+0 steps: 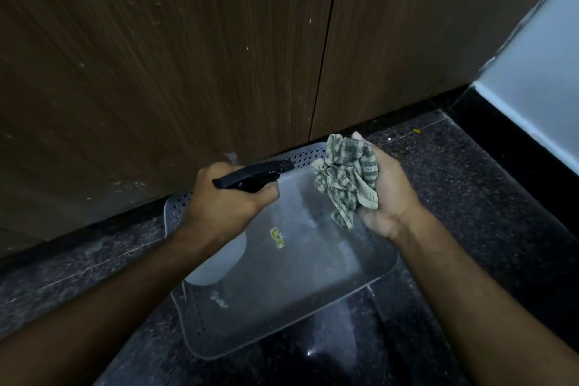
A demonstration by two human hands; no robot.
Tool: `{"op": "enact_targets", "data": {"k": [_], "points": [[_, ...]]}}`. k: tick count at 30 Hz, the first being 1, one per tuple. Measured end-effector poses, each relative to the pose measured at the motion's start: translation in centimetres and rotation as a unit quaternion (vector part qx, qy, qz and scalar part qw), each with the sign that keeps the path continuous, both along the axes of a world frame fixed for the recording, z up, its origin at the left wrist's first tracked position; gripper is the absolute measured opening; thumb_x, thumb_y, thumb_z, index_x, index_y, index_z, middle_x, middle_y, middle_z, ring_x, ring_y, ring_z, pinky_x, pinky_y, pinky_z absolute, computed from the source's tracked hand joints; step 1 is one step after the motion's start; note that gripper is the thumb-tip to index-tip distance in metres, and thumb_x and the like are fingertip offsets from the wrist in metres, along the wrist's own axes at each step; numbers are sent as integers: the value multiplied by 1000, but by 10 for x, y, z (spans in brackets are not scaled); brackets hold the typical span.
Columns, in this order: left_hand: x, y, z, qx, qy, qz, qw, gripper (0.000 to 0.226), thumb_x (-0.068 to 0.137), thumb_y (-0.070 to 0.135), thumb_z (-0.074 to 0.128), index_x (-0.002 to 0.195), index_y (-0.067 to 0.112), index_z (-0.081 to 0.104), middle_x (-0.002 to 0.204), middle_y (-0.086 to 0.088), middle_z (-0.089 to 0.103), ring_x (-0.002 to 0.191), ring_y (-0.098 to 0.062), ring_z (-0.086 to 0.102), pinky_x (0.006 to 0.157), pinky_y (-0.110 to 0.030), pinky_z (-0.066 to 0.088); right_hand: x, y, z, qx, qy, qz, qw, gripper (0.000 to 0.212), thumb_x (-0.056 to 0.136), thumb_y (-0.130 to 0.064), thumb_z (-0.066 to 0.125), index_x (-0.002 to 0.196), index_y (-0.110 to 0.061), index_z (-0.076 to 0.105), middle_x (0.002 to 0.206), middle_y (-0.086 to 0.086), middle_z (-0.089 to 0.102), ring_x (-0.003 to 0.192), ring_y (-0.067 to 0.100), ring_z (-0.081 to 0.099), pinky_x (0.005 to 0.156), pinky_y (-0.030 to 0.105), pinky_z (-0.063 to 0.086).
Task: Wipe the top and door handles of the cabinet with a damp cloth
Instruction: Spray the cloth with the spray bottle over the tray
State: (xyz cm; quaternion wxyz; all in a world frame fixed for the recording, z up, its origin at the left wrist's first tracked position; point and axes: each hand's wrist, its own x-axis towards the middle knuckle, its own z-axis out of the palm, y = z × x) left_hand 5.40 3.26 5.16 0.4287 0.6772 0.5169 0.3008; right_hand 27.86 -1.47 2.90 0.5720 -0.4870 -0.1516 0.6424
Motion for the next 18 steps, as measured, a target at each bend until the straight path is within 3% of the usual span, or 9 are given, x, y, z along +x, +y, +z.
{"op": "enact_targets", "data": {"k": [3, 7, 10, 12, 15, 18], "points": [[0, -3, -2, -2, -37, -22, 999, 25, 81, 36, 76, 64, 18, 72, 45, 11, 58, 41, 0, 52, 46, -18, 41, 2, -3, -1, 3, 4, -13, 1000, 42, 98, -47, 54, 110, -11, 71, 106, 17, 68, 90, 27, 65, 88, 43, 54], [-7, -9, -14, -24, -99, -12, 995, 36, 77, 44, 72, 87, 10, 77, 75, -9, 72, 68, -21, 66, 67, -40, 53, -1, -7, -5, -13, -1, -18, 1000, 46, 99, -47, 55, 124, -9, 62, 117, 22, 58, 95, 29, 60, 106, 55, 42], [-13, -17, -30, -37, -115, -26, 992, 42, 82, 50, 69, 106, 15, 75, 102, -14, 71, 96, -23, 67, 88, -43, 53, -5, -8, -5, -13, 6, -14, 1000, 45, 97, -48, 57, 123, -12, 58, 117, 22, 54, 90, 28, 60, 96, 50, 46], [-16, -18, -39, -38, -105, -12, 994, 49, 79, 62, 66, 102, 20, 73, 102, -13, 67, 96, -18, 65, 81, -39, 51, -7, -7, -7, -25, 6, -16, 1000, 43, 95, -49, 59, 115, -11, 63, 110, 21, 58, 86, 28, 61, 87, 44, 51], [-26, -18, -47, -6, -34, -7, 999, 44, 69, 79, 59, 98, 45, 65, 96, 4, 59, 89, 0, 60, 71, -23, 43, -11, -9, -8, -44, -1, -9, 999, 40, 95, -52, 58, 99, -14, 71, 99, 17, 66, 80, 27, 65, 76, 39, 54], [-41, -16, -53, -1, 54, -83, 995, 62, 68, 70, 71, 119, 36, 57, 106, 0, 51, 102, -9, 55, 79, -33, 49, -14, -14, -4, -51, 0, -4, 999, 35, 95, -51, 59, 93, -19, 72, 92, 12, 68, 76, 25, 64, 69, 36, 55]]}}
